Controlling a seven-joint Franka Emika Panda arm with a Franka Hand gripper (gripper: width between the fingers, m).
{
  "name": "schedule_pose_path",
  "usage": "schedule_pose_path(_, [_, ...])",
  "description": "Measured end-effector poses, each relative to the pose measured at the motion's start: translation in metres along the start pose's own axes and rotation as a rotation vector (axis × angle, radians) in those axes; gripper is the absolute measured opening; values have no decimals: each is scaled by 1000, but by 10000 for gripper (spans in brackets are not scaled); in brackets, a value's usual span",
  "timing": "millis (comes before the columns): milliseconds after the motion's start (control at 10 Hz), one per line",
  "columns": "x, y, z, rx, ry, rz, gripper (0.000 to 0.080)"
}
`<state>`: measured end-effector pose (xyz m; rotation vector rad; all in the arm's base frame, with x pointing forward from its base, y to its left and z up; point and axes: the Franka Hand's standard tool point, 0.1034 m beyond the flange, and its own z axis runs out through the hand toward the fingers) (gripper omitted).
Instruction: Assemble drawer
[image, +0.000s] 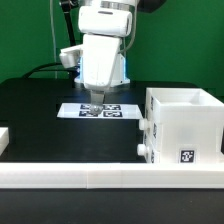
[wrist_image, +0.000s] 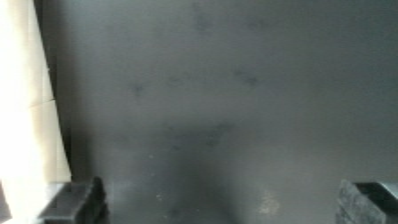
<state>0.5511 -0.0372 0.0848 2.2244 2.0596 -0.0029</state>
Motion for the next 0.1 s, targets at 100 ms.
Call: schedule_pose_path(100, [0,0,0,0,0,0,648])
